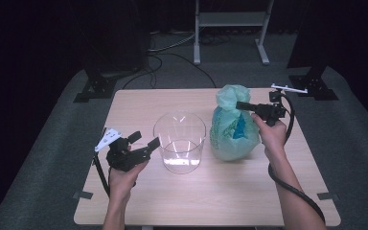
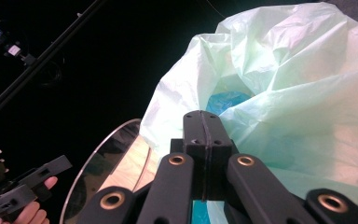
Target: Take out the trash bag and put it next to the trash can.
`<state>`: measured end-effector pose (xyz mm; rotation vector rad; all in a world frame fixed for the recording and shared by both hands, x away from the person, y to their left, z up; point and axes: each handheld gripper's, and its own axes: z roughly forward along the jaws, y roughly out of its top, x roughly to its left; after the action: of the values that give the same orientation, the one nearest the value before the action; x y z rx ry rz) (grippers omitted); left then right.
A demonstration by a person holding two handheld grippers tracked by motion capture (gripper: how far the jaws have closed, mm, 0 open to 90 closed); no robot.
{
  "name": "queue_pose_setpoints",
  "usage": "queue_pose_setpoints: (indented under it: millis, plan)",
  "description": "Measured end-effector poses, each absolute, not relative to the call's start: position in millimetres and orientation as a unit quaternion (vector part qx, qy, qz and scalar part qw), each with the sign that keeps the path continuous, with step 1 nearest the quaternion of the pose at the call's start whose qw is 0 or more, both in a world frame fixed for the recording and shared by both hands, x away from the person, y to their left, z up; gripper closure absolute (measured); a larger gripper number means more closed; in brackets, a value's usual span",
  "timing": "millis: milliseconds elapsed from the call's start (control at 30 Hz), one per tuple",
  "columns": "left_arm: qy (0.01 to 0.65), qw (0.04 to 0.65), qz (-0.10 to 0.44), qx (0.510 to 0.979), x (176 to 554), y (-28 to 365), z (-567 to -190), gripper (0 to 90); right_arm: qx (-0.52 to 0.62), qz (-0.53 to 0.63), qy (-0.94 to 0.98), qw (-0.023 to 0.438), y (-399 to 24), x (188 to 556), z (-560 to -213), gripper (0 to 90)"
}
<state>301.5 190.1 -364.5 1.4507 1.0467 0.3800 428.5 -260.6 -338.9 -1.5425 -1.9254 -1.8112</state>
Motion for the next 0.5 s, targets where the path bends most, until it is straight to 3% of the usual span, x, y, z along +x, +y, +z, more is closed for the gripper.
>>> queue_pose_setpoints:
  millis: [500]
  plan:
    - [0.455,0.609,0.164,0.628,302,190,-365,10.4,-0.511,-0.575,-0.636,0.055,-247,437,-365,90.0]
